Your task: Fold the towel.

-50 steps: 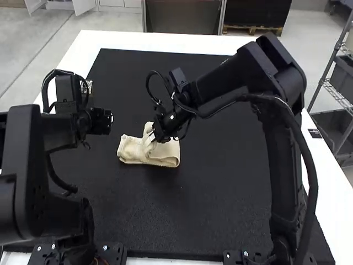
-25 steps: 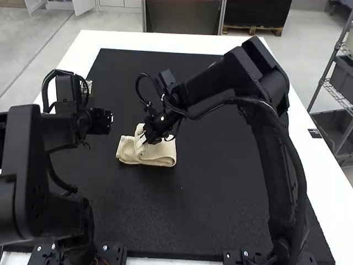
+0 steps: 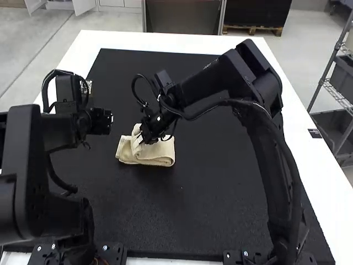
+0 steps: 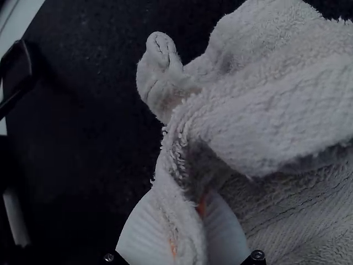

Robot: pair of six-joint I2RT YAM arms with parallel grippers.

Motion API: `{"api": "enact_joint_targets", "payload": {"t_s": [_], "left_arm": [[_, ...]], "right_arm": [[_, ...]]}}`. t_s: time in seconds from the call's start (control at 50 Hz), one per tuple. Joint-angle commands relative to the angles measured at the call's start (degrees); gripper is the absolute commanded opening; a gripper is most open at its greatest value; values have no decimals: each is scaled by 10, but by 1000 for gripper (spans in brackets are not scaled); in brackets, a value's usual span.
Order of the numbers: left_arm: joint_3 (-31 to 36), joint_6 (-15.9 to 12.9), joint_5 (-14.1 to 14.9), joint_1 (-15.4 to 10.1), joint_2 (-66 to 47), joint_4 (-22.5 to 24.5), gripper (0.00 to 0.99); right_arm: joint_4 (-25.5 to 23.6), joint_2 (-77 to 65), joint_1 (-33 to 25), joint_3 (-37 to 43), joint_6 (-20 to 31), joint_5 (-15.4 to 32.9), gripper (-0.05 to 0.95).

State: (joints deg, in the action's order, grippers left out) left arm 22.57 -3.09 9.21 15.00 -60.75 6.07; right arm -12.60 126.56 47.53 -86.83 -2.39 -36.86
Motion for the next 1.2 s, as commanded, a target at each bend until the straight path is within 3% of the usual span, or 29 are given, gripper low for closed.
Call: {"api": "enact_joint_targets", "payload": {"t_s": [0.0, 0.22, 0.3, 0.48, 0.6, 0.74, 0.82, 0.84, 0.9, 1.0, 1.02, 1.18], "left_arm": [[-7, 7, 4, 5, -1, 4, 954], [-8, 7, 4, 5, -1, 4, 954], [-7, 9, 4, 5, -1, 4, 954], [-10, 10, 4, 5, -1, 6, 954], [-10, 10, 4, 5, -1, 6, 954], [-10, 10, 4, 5, -1, 5, 954], [-9, 10, 4, 5, -1, 5, 954], [-10, 10, 4, 5, -1, 6, 954], [-10, 10, 4, 5, 0, 5, 954], [-10, 11, 4, 5, -1, 6, 954], [-10, 11, 4, 5, -1, 6, 954], [-9, 11, 4, 5, -1, 7, 952]], "right_arm": [[3, 1, 12, -25, 0, -8, 18], [4, 3, 12, -38, -15, -13, 61], [2, 5, 12, -39, -17, -13, 195], [-1, 4, 12, -38, -26, -13, 616], [-1, 4, 13, -40, -22, -13, 736], [-9, 0, 8, -44, -19, -17, 769], [-15, -3, 2, -47, -18, -30, 757], [-15, -4, 0, -47, -18, -36, 710], [-15, -7, -5, -45, -17, -44, 528], [-8, -11, -14, -39, -17, -49, 18], [-7, -11, -15, -38, -17, -49, -23], [1, -14, -22, -35, -24, -68, -20]]}}
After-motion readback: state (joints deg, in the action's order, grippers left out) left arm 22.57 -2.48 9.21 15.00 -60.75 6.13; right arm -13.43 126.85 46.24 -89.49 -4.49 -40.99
